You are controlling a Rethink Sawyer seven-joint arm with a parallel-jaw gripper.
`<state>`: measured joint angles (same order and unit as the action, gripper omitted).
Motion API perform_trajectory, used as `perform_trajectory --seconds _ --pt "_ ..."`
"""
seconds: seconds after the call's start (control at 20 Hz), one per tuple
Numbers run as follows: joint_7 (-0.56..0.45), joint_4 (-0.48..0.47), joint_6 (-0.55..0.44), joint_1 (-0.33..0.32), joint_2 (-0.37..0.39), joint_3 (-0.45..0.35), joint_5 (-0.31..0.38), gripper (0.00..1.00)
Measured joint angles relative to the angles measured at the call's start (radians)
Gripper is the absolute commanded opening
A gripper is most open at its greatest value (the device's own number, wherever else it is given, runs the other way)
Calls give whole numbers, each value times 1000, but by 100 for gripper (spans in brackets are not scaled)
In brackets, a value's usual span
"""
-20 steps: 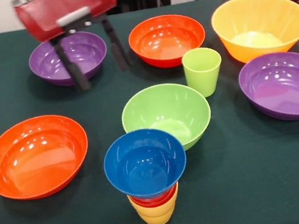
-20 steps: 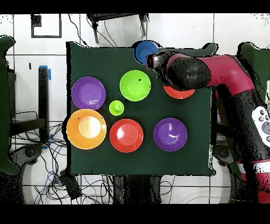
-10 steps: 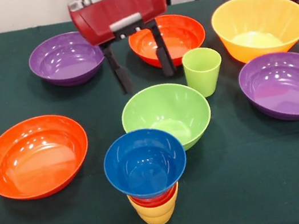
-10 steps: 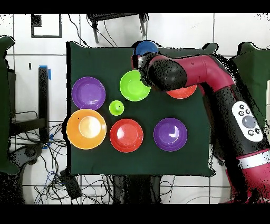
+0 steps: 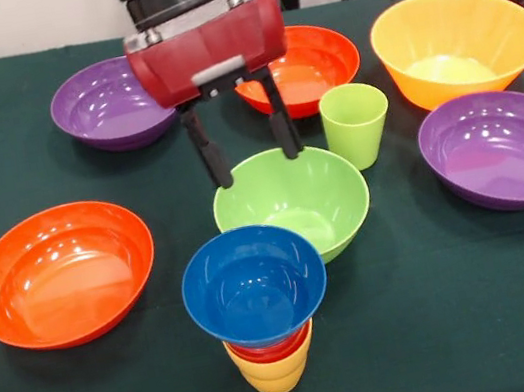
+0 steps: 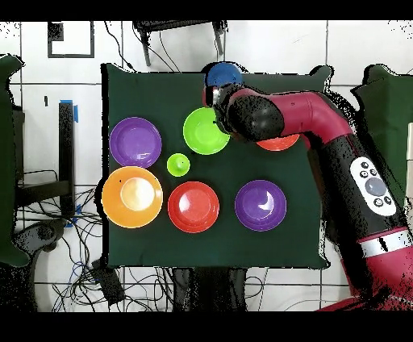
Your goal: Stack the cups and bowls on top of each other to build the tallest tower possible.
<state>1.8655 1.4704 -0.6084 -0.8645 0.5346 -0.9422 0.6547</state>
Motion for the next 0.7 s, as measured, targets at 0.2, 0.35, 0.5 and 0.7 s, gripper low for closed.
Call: perform_trajectory --seconds 0.2,0.35,0.5,0.7 --pt "0 -7 3 -1 -21 32 -20 100" --pt "0 -7 3 -2 -27 47 -27 100" --pt "0 -7 3 -2 -29 69 -31 100" --pt "0 -7 3 -2 -29 89 -31 100"
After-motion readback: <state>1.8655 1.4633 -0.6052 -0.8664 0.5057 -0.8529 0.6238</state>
